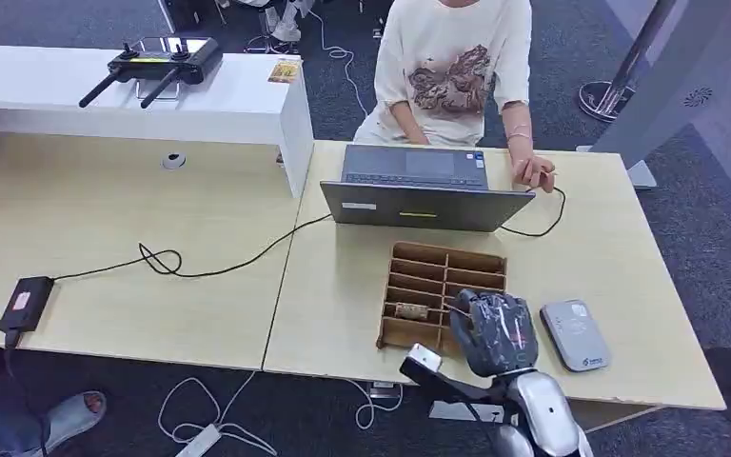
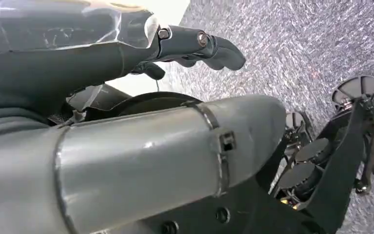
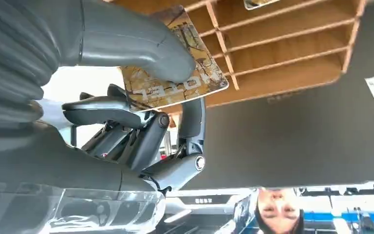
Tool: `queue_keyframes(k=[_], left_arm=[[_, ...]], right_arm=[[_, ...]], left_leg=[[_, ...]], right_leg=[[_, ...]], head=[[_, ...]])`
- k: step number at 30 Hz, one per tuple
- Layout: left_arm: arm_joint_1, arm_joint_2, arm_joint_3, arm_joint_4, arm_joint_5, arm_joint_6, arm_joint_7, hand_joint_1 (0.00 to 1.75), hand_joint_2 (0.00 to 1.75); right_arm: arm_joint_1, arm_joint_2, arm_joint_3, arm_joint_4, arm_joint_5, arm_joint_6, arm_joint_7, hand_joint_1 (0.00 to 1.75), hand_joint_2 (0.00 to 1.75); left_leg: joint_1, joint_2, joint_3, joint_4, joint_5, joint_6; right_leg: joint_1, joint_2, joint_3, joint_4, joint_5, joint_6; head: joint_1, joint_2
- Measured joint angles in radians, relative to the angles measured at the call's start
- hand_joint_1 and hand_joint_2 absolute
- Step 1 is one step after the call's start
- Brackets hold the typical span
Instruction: Pass the card to the sensor for recognition and then transmit it.
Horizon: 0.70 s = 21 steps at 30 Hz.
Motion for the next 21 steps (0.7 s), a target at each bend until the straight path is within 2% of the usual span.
queue_keyframes(k=[7, 15, 21], left_arm=[[0.000, 0.000, -0.028, 0.000, -0.023, 0.001, 0.013, 0.00, 0.00], [0.001, 0.000, -0.048, 0.000, -0.039, -0.001, 0.022, 0.00, 0.00], [0.003, 0.000, -0.053, 0.000, -0.032, -0.005, 0.011, 0.00, 0.00]], right_arm=[[-0.008, -0.026, -0.006, -0.027, -0.085, -0.005, -0.043, 1.75, 1.75], [-0.018, -0.058, -0.019, -0.055, -0.304, 0.016, -0.155, 1.75, 1.75], [-0.018, -0.067, -0.022, -0.085, -0.474, 0.079, -0.248, 1.75, 1.75]], left_leg=[[0.000, 0.000, 0.000, 0.000, 0.000, 0.000], [0.000, 0.000, 0.000, 0.000, 0.000, 0.000], [0.000, 0.000, 0.000, 0.000, 0.000, 0.000]], right_leg=[[0.000, 0.000, 0.000, 0.000, 0.000, 0.000], [0.000, 0.000, 0.000, 0.000, 0.000, 0.000], [0.000, 0.000, 0.000, 0.000, 0.000, 0.000]], head=[[0.000, 0.000], [0.000, 0.000], [0.000, 0.000]])
